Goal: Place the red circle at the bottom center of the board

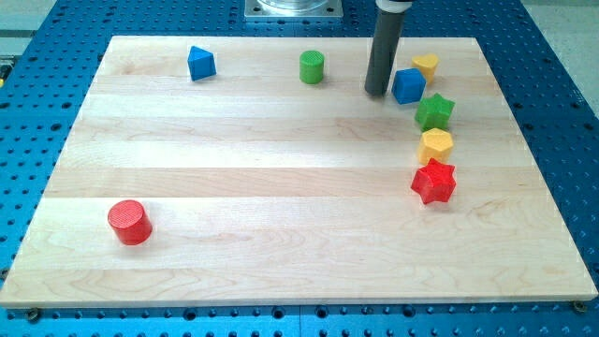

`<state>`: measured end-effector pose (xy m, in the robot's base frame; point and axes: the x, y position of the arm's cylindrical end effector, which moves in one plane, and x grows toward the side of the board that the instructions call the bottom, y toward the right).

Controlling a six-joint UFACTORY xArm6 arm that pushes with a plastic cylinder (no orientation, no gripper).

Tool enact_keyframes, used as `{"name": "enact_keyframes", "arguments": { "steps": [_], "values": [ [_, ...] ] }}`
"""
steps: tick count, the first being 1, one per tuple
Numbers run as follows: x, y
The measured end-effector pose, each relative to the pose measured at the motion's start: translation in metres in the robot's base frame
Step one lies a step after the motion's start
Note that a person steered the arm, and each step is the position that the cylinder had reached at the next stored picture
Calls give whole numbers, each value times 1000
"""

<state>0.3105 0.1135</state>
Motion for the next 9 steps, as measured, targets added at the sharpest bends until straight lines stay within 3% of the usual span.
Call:
{"name": "enact_keyframes", "arguments": {
  "steps": [5,7,8,9],
  "values": [
    [3,27],
    [36,-99],
    [73,-161],
    [94,-306]
  ]
}}
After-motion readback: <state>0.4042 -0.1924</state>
